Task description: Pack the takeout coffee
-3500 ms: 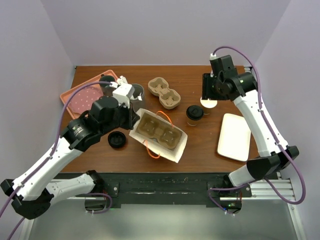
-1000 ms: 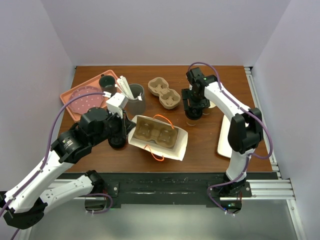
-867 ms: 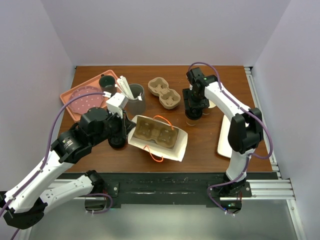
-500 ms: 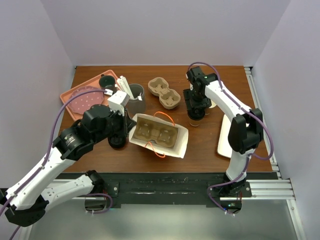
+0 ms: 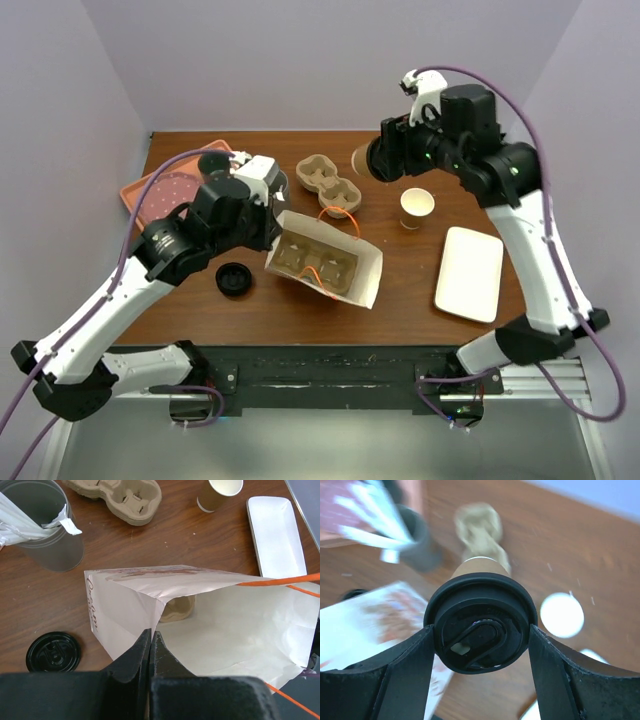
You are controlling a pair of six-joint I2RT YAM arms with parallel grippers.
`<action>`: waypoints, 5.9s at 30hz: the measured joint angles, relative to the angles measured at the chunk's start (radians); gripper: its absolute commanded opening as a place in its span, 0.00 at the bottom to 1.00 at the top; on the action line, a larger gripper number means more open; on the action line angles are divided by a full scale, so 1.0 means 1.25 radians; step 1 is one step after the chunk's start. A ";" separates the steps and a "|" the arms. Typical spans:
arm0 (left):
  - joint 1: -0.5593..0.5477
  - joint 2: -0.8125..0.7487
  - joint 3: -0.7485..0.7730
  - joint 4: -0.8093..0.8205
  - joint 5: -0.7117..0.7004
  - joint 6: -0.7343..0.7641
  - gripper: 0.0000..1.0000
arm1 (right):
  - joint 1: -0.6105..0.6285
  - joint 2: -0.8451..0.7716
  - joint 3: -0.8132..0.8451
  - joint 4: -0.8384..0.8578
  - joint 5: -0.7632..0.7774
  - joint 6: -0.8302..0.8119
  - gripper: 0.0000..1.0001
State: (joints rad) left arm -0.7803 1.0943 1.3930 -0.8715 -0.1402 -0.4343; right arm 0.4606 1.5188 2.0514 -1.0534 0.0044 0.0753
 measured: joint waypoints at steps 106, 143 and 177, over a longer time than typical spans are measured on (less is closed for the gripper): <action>0.001 -0.266 -0.448 0.463 0.226 0.293 0.00 | 0.515 -0.226 -0.724 0.210 0.262 -0.606 0.25; 0.001 -0.234 -0.447 0.456 0.256 0.385 0.00 | 0.416 -0.246 -0.844 0.444 0.243 -0.600 0.23; 0.001 -0.235 -0.447 0.494 0.259 0.405 0.00 | 0.405 -0.188 -0.879 0.533 0.238 -0.597 0.23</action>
State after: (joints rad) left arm -0.7792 0.8005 0.8341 -0.2543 0.1837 0.0715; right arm 0.9672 1.2835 0.9524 -0.3874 0.3016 -0.6704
